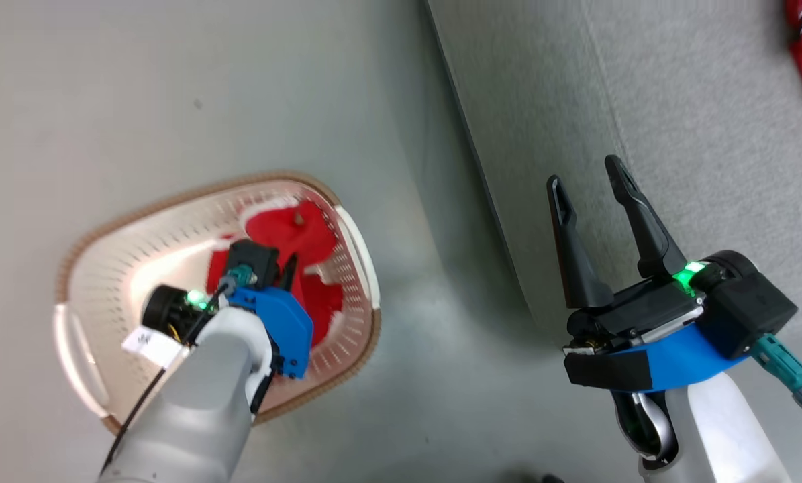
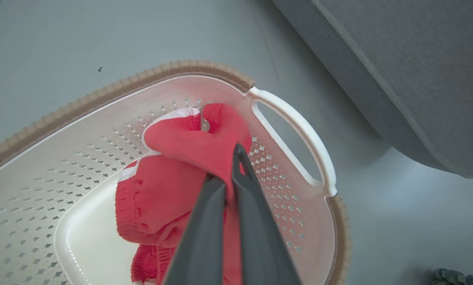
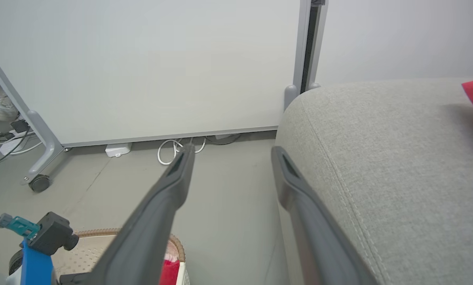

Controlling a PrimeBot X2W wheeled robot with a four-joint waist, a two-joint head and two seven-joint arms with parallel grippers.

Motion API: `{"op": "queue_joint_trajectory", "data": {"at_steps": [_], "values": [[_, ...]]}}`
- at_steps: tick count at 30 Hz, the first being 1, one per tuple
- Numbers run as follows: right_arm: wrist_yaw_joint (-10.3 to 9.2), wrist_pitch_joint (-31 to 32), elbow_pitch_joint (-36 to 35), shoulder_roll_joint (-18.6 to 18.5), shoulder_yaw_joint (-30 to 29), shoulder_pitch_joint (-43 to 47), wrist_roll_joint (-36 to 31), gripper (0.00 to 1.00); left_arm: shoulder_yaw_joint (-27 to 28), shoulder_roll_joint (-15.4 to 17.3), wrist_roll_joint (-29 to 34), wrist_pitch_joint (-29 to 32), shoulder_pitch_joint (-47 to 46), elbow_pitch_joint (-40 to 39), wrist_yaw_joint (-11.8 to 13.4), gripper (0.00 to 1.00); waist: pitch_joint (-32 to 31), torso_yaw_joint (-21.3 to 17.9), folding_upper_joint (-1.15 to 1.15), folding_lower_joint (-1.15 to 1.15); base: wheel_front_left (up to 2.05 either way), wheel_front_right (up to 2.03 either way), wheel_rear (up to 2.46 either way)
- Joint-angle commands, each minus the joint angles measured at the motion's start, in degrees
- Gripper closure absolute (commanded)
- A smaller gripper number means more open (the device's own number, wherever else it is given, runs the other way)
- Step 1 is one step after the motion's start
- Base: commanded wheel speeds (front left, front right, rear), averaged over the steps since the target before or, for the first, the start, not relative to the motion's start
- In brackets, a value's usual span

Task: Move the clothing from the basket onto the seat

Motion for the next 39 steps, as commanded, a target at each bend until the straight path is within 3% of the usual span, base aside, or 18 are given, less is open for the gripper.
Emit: {"op": "queue_joint_trajectory", "data": {"at_steps": [1, 10, 24, 31, 39], "values": [[0.01, 0.1, 0.2, -0.1, 0.0, 0.3, -0.3, 0.0, 0.2, -0.3, -0.4, -0.5, 0.8, -0.4, -0.2, 1.0, -5.5, 2.9, 0.0, 0.01, 0.0, 0.0, 0.0], [0.02, 2.6, 1.9, -0.1, -1.1, 3.4, -1.8, 0.0, 0.4, -1.3, -2.3, -1.9, 6.0, -4.2, -0.7, 1.0, -16.8, 7.3, 0.0, 0.01, 0.0, 0.0, 0.0], [0.02, 6.4, 1.7, -0.1, -2.0, 9.1, -2.0, 0.0, 3.5, -1.0, 1.4, -2.0, 11.4, -19.7, -0.6, 1.0, -29.1, 13.1, 0.0, 0.01, 0.0, 0.0, 0.0], [0.02, 7.8, 2.3, -0.1, -2.3, 11.8, -2.0, 0.0, 1.6, -1.4, 2.1, -2.0, 8.2, -22.8, -0.9, 1.0, -32.9, 16.3, 0.0, 0.01, 0.0, 0.0, 0.0], [0.02, 8.8, 3.9, -0.1, -0.7, 13.9, -1.0, 0.0, -2.4, -1.6, -2.7, 0.2, 5.6, -27.3, -1.1, 1.0, -36.7, 17.9, 0.0, 0.01, 0.0, 0.0, 0.0]]}}
